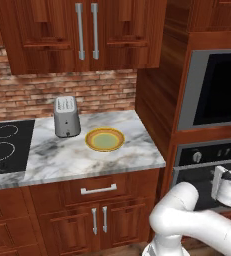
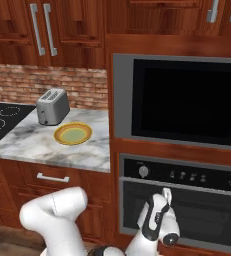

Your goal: Take the fish from the oven and place it on the plate on the counter.

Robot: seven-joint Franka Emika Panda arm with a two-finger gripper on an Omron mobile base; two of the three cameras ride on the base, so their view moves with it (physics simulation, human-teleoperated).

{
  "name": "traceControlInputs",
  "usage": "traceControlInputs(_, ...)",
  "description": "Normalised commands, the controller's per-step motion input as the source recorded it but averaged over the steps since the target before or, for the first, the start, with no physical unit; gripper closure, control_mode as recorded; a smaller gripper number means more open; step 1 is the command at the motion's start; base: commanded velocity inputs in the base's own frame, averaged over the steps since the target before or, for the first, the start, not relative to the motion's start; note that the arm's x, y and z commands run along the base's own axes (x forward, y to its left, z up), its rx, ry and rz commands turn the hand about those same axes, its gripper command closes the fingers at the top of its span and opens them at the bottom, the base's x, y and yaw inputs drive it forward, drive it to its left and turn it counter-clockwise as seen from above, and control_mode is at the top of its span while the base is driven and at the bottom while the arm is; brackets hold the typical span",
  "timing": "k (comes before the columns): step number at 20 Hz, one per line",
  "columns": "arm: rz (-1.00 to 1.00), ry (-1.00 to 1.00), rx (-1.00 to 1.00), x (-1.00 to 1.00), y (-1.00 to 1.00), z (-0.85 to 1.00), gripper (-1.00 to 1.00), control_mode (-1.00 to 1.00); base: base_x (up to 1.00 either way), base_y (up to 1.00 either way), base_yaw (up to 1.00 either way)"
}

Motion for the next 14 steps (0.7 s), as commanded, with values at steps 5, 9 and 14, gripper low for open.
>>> traceControlInputs(5, 0.00, 0.37, -0.17, -1.00, -0.01, -0.71, 1.00, -1.00, 0.00, 0.00, 0.00)
traceControlInputs(9, 0.03, 0.37, -0.16, -1.00, -0.10, -0.85, 1.00, -1.00, 0.00, 0.00, 0.00)
traceControlInputs(14, 0.03, 0.38, -0.08, -1.00, -0.23, -0.66, 1.00, -1.00, 0.00, 0.00, 0.00)
